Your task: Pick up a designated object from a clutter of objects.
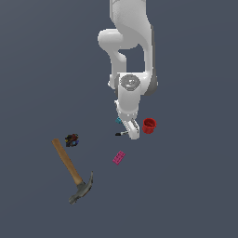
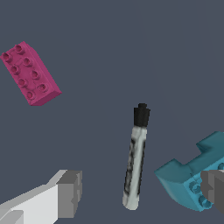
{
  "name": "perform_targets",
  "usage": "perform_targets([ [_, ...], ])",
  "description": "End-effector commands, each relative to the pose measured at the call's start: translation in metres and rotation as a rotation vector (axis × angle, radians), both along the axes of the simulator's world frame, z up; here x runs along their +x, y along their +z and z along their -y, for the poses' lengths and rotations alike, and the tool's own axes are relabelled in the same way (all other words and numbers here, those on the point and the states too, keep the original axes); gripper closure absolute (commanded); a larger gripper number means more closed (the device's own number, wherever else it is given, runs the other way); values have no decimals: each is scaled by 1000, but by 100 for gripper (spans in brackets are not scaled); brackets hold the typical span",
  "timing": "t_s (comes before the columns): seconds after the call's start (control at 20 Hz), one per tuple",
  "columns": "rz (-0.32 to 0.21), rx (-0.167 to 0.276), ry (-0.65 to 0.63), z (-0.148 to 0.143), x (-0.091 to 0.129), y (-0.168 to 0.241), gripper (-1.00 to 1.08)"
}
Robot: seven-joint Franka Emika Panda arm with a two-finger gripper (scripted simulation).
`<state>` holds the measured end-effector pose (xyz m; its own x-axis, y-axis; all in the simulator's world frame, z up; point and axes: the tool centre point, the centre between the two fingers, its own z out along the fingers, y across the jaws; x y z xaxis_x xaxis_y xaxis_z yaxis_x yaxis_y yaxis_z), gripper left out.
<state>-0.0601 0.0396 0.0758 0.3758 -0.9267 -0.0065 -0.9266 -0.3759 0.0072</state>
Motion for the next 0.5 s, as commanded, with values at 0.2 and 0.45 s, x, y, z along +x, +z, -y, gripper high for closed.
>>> perform_targets([
  [0.2, 7, -3, -92, 0, -8, -12, -92],
  [0.45, 9, -4, -122, 0, -10, -16, -92],
])
